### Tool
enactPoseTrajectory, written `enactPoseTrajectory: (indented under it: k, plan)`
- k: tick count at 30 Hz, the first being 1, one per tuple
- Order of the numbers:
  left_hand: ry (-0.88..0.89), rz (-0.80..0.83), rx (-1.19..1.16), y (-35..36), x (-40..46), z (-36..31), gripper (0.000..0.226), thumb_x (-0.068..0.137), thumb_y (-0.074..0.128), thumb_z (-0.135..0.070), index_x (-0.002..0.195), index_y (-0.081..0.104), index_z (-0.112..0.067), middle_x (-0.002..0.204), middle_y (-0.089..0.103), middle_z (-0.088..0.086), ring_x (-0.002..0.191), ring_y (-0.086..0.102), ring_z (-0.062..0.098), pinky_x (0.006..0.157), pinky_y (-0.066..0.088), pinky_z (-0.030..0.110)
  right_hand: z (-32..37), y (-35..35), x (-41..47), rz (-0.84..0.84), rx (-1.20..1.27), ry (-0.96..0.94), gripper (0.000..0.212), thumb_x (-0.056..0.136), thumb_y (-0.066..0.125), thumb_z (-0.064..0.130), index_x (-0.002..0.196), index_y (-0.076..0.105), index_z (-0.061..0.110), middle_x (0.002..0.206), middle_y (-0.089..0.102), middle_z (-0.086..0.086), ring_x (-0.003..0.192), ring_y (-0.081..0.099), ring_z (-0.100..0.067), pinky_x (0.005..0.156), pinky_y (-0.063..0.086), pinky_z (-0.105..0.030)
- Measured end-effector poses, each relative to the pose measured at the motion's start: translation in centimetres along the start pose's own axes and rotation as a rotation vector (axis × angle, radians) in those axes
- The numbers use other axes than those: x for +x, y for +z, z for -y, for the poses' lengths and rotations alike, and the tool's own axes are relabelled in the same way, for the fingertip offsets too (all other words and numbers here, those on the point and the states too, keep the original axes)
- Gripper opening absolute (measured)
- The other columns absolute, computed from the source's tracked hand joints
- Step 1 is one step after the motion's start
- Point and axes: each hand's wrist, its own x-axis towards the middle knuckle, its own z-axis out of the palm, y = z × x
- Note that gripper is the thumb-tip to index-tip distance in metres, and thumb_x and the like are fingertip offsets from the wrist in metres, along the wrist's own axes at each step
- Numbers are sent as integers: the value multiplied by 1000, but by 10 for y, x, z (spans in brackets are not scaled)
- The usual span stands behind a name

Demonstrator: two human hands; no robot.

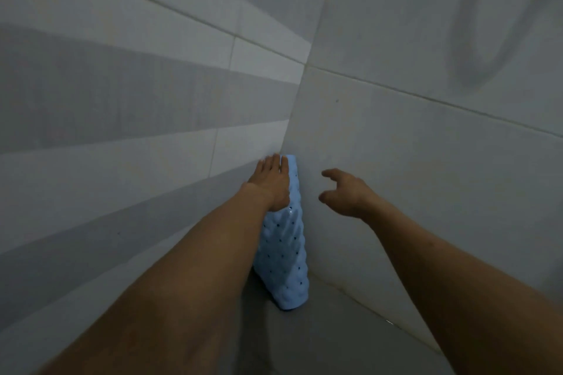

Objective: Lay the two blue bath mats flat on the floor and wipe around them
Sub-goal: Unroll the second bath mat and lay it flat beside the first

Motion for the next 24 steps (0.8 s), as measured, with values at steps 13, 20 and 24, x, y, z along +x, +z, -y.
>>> enactPoseTrajectory:
  k: [13, 20, 24]
  plan:
    - [12, -270, -262, 29, 57, 19, 75, 86, 66, -20, 148, 27, -6, 148, 30, 13, 133, 34, 31, 112, 31, 38, 33, 30, 82, 63, -266, -97, 65, 94, 52, 8, 154, 25, 5, 160, 28, -15, 145, 31, -29, 113, 27, -30]
    - [78, -367, -670, 23, 55, 29, 41, 86, 62, -4, 127, 58, -9, 128, 53, 8, 116, 54, 26, 95, 43, 26, 26, 30, 87, 59, -393, -176, 74, 94, 53, 4, 157, 15, 9, 165, 11, -10, 152, 13, -23, 119, 12, -29]
    - [129, -329, -768, 8, 39, 26, 34, 83, 70, -5, 116, 69, -12, 120, 64, 7, 108, 59, 22, 96, 49, 32, 21, 24, 84, 22, -434, -198, 71, 89, 62, 7, 152, 33, 23, 161, 26, -6, 144, 32, -27, 114, 30, -37]
